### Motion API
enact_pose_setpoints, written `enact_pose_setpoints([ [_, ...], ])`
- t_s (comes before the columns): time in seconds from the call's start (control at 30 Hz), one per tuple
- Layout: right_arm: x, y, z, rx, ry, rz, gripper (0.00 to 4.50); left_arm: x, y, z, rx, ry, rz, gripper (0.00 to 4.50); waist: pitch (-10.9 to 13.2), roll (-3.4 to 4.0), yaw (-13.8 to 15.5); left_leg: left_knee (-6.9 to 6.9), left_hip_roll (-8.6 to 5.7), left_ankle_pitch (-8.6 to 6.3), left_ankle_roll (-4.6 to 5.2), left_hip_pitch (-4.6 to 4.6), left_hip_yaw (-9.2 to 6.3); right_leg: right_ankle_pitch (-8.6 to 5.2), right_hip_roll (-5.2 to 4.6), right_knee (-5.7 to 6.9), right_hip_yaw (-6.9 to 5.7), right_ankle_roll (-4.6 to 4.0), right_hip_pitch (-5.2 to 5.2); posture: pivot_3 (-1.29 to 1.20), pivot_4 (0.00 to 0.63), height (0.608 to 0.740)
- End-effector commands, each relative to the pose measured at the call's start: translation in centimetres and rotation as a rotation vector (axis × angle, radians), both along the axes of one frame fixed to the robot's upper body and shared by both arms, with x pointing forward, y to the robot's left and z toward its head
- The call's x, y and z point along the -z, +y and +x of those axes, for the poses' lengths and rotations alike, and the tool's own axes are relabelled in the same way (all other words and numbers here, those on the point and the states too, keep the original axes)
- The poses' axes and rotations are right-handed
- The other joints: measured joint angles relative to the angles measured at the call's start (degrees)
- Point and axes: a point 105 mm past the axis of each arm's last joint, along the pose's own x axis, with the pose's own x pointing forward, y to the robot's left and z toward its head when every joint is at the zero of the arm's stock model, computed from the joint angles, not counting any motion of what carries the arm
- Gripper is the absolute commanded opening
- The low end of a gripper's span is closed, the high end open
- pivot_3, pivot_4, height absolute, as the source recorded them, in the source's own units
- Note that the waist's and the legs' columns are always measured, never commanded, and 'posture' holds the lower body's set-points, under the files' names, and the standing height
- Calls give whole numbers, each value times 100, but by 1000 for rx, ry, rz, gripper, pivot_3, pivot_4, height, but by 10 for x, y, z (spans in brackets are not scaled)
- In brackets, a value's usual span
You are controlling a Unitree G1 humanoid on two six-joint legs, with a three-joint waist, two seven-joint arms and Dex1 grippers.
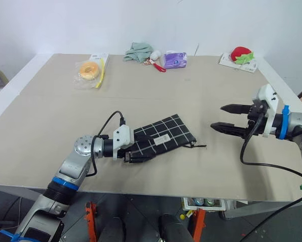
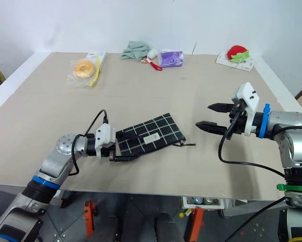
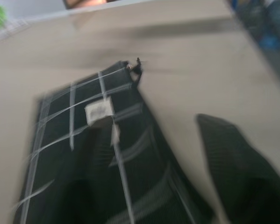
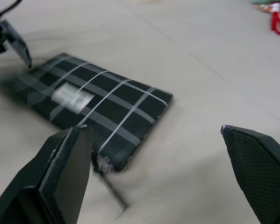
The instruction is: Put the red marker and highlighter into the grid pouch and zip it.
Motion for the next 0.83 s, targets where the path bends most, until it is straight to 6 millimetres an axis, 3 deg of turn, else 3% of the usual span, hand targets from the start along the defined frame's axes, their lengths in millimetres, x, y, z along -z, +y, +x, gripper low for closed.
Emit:
enact_pose_setpoints([
  [0.03,-3,-9,1,53,-32,-1,4500,-25,9,-1,-31,54,-95,4422,0,0,1,0,1,0,0,0,0,0,1,0,-1,0,1,0,150,734],
  [0.17,8,-19,5,119,-17,-21,4500,-41,29,11,-159,146,-197,4422,0,0,-3,0,2,0,0,0,0,0,1,0,0,0,0,0,150,734],
  [0.3,18,-36,10,222,-15,-42,4500,-51,79,38,-447,191,-286,4422,0,0,-8,1,6,0,0,2,0,1,5,0,-1,-2,-1,0,150,734],
  [0.37,24,-47,12,276,-6,-51,4500,-45,112,47,-619,184,-247,4422,0,0,-11,0,6,0,0,4,0,1,5,1,0,-2,-1,0,150,734],
  [0.5,40,-64,7,318,54,-52,4500,-26,168,35,-781,184,-108,4422,0,-1,-44,-6,7,0,0,4,1,-5,5,0,0,-9,-3,0,150,734],
  [0.63,46,-70,5,323,72,-59,4500,-19,188,23,-816,195,-33,4422,2,-2,-26,-6,2,-1,-1,0,3,-11,-1,0,-1,-9,-4,0,150,734],
  [0.83,40,-66,9,305,54,-51,4500,-20,194,21,-823,185,7,4422,2,-2,-10,-3,5,2,-4,4,5,-6,0,0,-3,-14,-2,0,150,734],
])
